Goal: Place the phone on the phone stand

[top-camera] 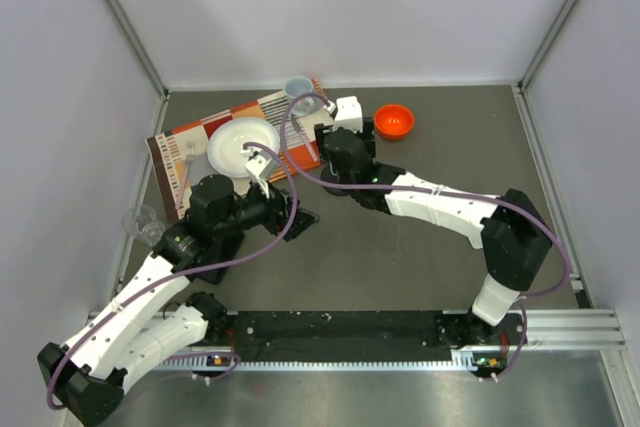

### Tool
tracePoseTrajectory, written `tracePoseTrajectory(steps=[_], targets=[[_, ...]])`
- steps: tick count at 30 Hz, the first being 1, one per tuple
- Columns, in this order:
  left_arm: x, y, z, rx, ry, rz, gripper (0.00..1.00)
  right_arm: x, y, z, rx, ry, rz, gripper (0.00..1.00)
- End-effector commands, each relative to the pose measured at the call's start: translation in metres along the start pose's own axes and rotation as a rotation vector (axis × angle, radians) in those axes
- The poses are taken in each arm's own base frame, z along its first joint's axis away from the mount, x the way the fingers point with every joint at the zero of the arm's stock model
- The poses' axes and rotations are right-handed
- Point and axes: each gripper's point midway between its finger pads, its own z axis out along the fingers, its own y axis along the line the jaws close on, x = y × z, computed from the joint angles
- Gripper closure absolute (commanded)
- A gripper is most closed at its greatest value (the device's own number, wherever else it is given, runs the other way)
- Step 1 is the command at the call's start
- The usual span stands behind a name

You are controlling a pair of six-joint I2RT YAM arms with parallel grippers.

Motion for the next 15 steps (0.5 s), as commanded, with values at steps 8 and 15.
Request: tracePoseTrajectory(steps=[8, 15], targets=[[-0.01, -0.002, -0.001, 0.011, -0.046, 0.025, 0.18, -0.023, 0.013, -0.024, -0.126, 0.028, 0.066, 0.18], [-0.01, -0.004, 0.001, 0.031, -0.051, 0.029, 0.18, -0.066, 0.001, -0.062, -0.229, 0.002, 0.133, 0.01]])
